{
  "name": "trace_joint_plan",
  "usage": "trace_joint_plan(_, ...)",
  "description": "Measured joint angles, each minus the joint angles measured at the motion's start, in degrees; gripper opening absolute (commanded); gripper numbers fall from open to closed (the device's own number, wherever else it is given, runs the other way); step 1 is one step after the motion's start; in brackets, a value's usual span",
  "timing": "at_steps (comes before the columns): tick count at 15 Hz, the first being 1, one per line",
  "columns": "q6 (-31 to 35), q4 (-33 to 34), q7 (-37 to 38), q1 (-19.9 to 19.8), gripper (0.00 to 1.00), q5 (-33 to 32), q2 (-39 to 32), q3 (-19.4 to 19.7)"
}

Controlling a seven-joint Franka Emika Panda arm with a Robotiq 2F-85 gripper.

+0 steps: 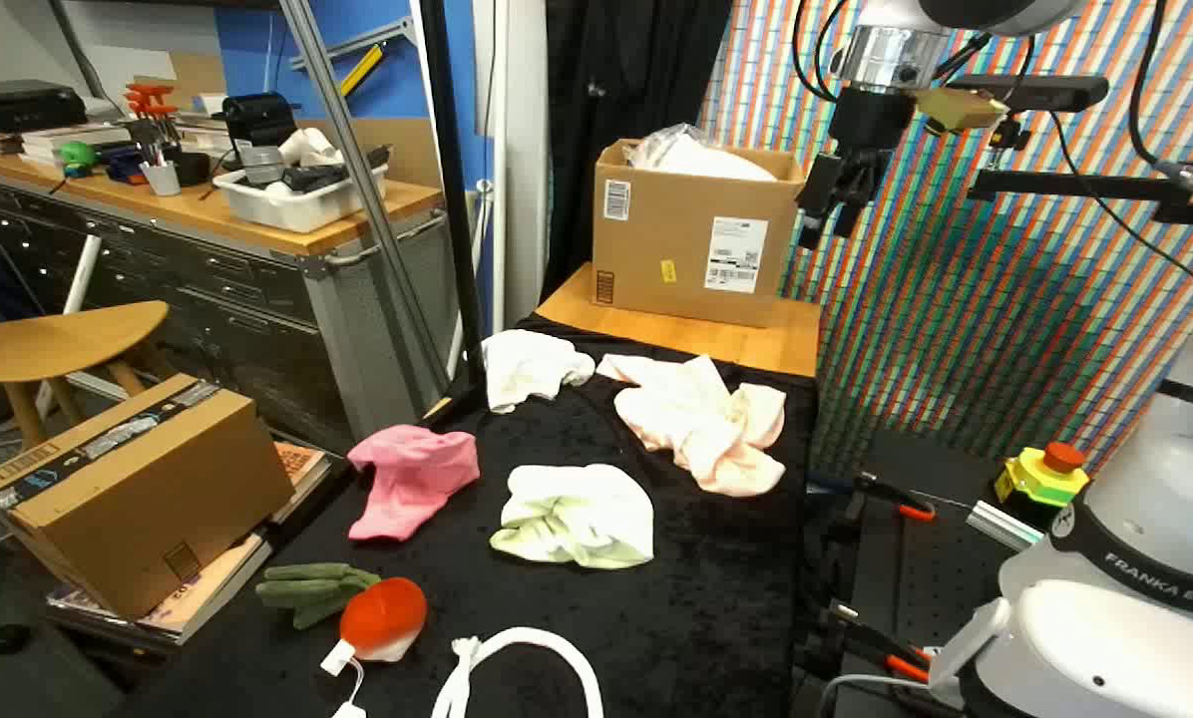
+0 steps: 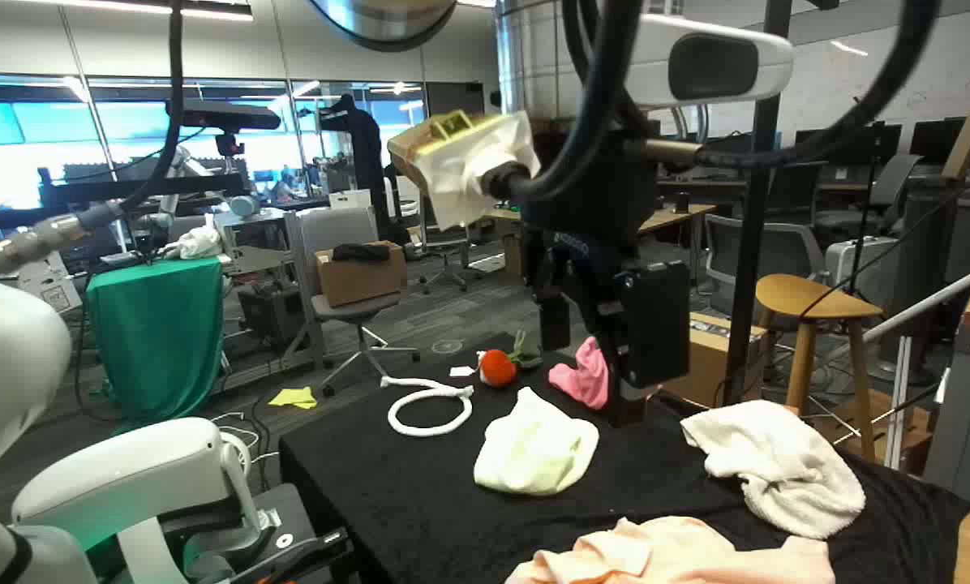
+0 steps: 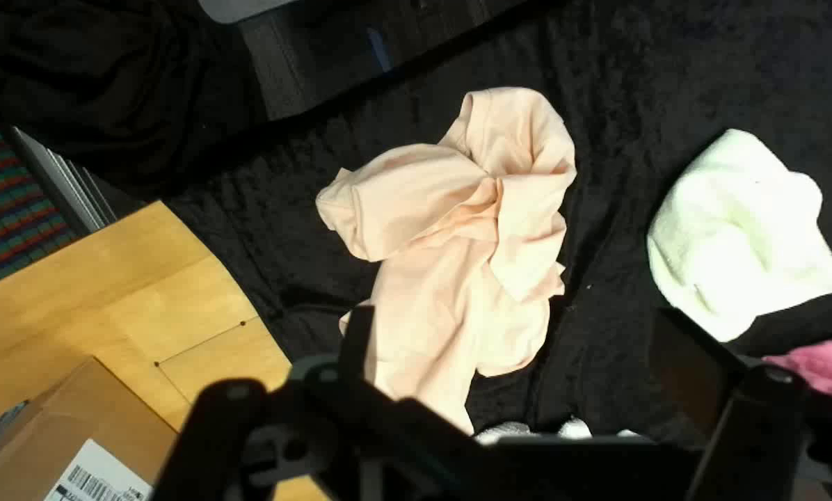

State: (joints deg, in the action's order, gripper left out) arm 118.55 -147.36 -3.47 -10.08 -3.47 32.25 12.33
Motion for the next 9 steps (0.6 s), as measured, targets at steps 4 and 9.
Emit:
trace_joint_plan(4,0.04,0.77,0.0,0.0,1.0,0.0,0.13,0.0)
trace_joint_plan(9,-0.01,0.28,0.02,0.0,1.0,0.0,-0.06,-0.25)
